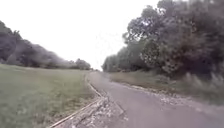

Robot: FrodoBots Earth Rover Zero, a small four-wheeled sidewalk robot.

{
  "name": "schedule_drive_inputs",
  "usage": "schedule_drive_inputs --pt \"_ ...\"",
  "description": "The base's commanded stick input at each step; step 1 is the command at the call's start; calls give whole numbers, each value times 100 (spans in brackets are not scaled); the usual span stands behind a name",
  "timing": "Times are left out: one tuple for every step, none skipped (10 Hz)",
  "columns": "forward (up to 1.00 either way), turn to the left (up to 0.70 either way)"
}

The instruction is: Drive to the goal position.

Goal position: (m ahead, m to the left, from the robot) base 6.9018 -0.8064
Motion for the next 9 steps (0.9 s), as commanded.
schedule_drive_inputs --pt "100 0" --pt "100 0" --pt "100 0" --pt "100 0" --pt "100 0" --pt "100 0" --pt "100 0" --pt "100 0" --pt "100 0"
